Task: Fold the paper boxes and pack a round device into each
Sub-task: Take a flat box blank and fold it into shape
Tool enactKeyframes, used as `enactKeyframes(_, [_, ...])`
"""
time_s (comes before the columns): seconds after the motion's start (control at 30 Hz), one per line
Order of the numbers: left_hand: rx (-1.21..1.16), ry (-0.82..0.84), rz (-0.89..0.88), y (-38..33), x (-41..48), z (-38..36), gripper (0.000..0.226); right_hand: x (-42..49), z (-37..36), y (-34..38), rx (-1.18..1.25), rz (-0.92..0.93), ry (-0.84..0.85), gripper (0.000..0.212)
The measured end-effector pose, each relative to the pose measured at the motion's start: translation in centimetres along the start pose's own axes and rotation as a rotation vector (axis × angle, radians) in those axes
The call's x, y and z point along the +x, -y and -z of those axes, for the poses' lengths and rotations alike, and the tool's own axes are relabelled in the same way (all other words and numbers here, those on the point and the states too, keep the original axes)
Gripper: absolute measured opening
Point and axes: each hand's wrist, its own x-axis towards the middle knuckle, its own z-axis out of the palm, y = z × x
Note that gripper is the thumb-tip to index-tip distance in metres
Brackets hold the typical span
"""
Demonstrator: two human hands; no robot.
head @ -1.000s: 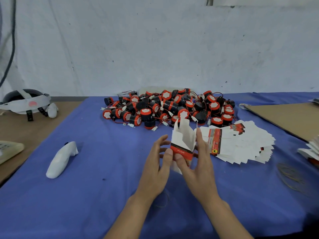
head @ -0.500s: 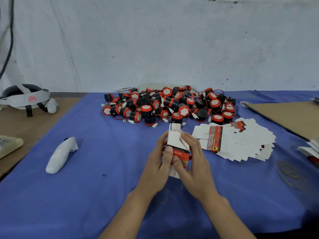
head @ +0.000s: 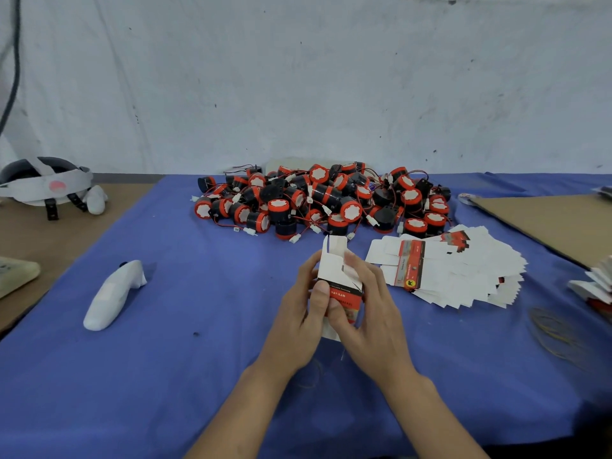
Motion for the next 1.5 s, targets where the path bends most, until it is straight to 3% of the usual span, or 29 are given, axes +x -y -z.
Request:
enactKeyframes(0.43, [-0.021, 0.001, 0.017, -0.2, -0.1, 0.1, 0.058, -0.3, 0.0, -0.1, -0.022, 0.008, 0.009, 0.040])
enactKeyframes(0.73, [-0.280, 0.102, 0.273, -0.6, 0.4, 0.9, 0.056, -0.1, 0.0, 0.1, -0.064, 0.044, -0.006, 0.039])
enactKeyframes(0.9, [-0.396, 0.151, 0.347, -0.2, 0.4, 1.0, 0.041, -0.2, -0.1, 0.6, -0.110, 0.045, 0.039, 0.035])
enactKeyframes(1.1, [-0.462, 0.170, 0.388, 0.4, 0.2, 1.0, 0.044, -0.1, -0.1, 1.0, -0.163, 0.039, 0.065, 0.031])
enactKeyframes(1.3, [-0.535, 0.176, 0.394, 0.8, 0.5, 1.5, 0.047, -0.4, -0.4, 0.9, -0.155, 0.065, 0.055, 0.062])
enactKeyframes(1.5, [-0.516, 0.127, 0.414, 1.0, 0.4, 1.7, 0.043, -0.5, -0.5, 0.7, -0.234, 0.162, 0.077, 0.072])
